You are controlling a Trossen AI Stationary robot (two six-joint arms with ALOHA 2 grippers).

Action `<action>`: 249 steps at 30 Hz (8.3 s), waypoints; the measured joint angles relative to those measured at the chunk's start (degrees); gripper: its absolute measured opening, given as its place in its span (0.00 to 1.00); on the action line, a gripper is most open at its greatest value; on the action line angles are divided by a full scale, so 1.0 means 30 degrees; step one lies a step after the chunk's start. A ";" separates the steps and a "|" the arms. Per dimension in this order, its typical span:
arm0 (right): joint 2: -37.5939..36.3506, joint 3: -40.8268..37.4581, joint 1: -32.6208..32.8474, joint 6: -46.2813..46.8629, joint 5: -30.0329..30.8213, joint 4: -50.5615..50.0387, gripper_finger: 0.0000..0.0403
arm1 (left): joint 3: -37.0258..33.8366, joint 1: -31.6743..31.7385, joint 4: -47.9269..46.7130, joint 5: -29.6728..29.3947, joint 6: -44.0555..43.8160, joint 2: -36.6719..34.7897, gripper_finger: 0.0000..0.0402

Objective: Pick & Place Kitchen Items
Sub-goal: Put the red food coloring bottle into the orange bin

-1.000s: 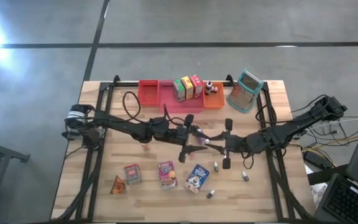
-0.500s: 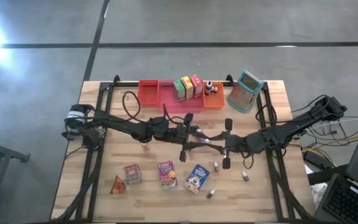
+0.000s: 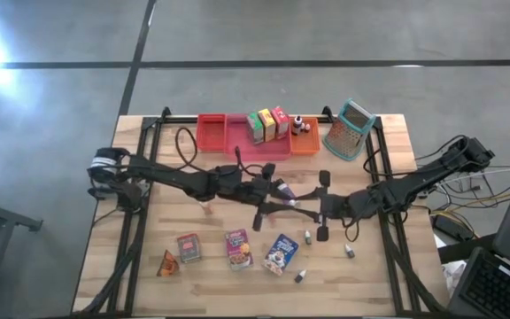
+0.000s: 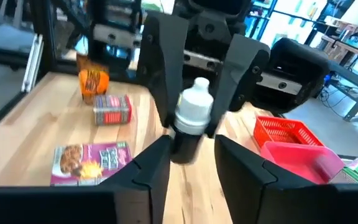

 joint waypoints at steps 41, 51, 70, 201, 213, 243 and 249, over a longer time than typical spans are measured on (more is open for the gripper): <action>0.8937 0.9680 0.0864 -0.7810 -0.3367 -0.5412 0.33 | -0.0078 0.1149 -1.1746 1.4446 -0.9102 -0.1909 0.23; 0.9300 0.9913 0.0485 -0.7781 -0.3488 -0.5194 0.40 | -0.0078 0.1195 -1.1547 1.4318 -0.8833 -0.1901 0.23; 0.9300 0.9906 0.0006 -0.7745 -0.3810 -0.4960 0.29 | 0.0885 0.1621 -1.1254 1.3832 -0.8350 -0.1872 0.23; 0.9606 0.9949 -0.0731 -0.6885 -0.4270 -0.4960 0.27 | 0.0804 0.1967 -1.1844 1.3504 -0.6827 -0.1865 0.23; 0.9606 0.9949 -0.0731 -0.6951 -0.4339 -0.5024 0.16 | 0.0706 0.1989 -1.1844 1.3592 -0.6613 -0.1865 0.23; 0.9606 0.9949 -0.0731 -0.5870 -0.4270 -0.6033 0.15 | 0.0680 0.3260 -1.2190 1.5169 -0.6005 -0.1942 0.62; 0.9606 0.9949 -0.0739 -0.3817 -0.4262 -0.8681 0.16 | 0.0680 0.4649 -1.4781 1.4844 -0.4836 -0.1945 0.62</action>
